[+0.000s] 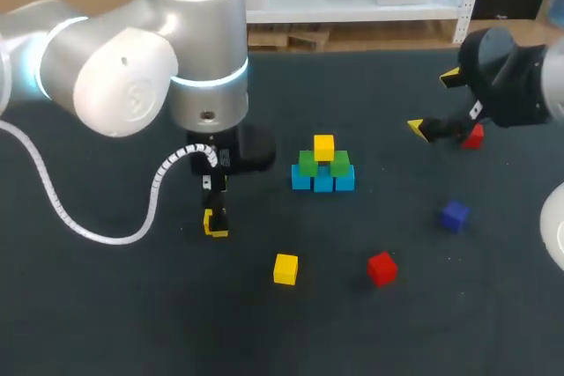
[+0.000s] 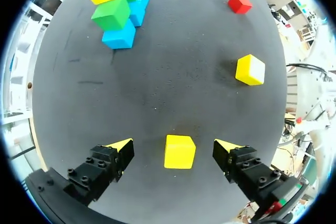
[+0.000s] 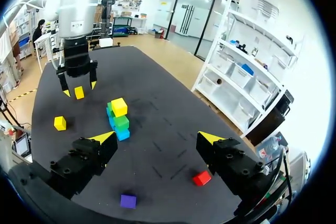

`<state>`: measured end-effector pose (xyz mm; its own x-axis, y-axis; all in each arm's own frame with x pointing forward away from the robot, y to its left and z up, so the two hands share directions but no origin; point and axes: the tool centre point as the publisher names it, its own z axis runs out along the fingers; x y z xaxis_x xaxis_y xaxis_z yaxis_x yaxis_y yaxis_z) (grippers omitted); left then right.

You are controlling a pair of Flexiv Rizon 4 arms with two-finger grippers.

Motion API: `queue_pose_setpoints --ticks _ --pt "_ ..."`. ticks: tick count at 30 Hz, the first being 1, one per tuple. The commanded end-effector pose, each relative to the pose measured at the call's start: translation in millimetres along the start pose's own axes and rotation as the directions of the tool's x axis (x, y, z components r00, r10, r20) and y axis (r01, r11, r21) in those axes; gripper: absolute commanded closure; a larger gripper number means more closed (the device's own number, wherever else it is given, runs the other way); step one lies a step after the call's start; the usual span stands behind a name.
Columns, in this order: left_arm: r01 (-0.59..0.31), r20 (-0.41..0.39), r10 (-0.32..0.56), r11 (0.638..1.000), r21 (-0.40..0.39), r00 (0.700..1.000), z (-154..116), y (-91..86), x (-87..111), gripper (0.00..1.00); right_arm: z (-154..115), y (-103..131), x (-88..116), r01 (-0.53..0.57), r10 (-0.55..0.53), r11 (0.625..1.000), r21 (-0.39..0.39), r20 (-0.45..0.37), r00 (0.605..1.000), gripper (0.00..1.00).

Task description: Place the blue cubes, place green cubes on the blue cubes, place the yellow cubes on the green cubes, then place the red cubes on the yellow cubes, and place purple cube on the red cubes.

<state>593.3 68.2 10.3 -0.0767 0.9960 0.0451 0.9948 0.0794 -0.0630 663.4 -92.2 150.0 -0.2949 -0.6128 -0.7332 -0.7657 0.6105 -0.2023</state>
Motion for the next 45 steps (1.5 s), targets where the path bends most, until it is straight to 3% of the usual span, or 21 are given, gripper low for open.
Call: queue_pose_setpoints --ticks 1,10,11,12,14,15,16,30,38,45 --pt "-0.002 0.011 0.002 1.000 -0.023 1.000 1 -7.5 7.1 0.00 0 3 0 0.001 -0.001 0.999 0.036 -0.005 1.000 0.00" --pt "0.009 -0.001 -0.009 1.000 -0.025 1.000 8 -6.7 13.3 0.00 0 3 0 0.001 -0.001 0.999 0.036 -0.005 1.000 0.00" --pt "0.008 0.000 -0.008 1.000 -0.025 1.000 9 -6.6 13.3 0.16 0 3 0 0.001 -0.001 0.999 0.036 -0.005 1.000 0.00" --pt "0.007 0.001 -0.007 1.000 -0.024 1.000 9 -6.4 13.1 0.46 0 3 0 0.001 -0.001 0.999 0.036 -0.005 1.000 0.00" --pt "0.004 0.002 -0.004 1.000 -0.024 1.000 9 -6.0 12.7 0.61 0 3 0 0.001 -0.001 0.999 0.036 -0.005 1.000 0.00" --pt "0.003 0.001 -0.003 1.000 -0.023 1.000 10 -5.5 12.3 0.85 0 3 0 0.001 -0.001 0.999 0.036 -0.005 1.000 0.00" --pt "0.003 0.001 -0.003 1.000 -0.022 1.000 10 -4.9 12.2 1.00 0 3 0 0.001 -0.001 0.999 0.036 -0.005 1.000 0.00" --pt "-0.014 0.004 0.014 1.000 -0.027 1.000 6 -0.6 6.4 1.00 0 3 0 0.001 -0.001 0.999 0.036 -0.005 1.000 0.00" --pt "-0.059 -0.029 0.057 0.997 -0.054 0.998 -22 12.8 -5.6 1.00 0 3 0 0.001 -0.001 0.999 0.036 -0.005 1.000 0.00" --pt "-0.071 -0.060 0.070 0.997 -0.024 0.996 -47 31.4 -27.2 1.00 0 3 0 0.001 -0.001 0.999 0.036 -0.005 1.000 0.00"
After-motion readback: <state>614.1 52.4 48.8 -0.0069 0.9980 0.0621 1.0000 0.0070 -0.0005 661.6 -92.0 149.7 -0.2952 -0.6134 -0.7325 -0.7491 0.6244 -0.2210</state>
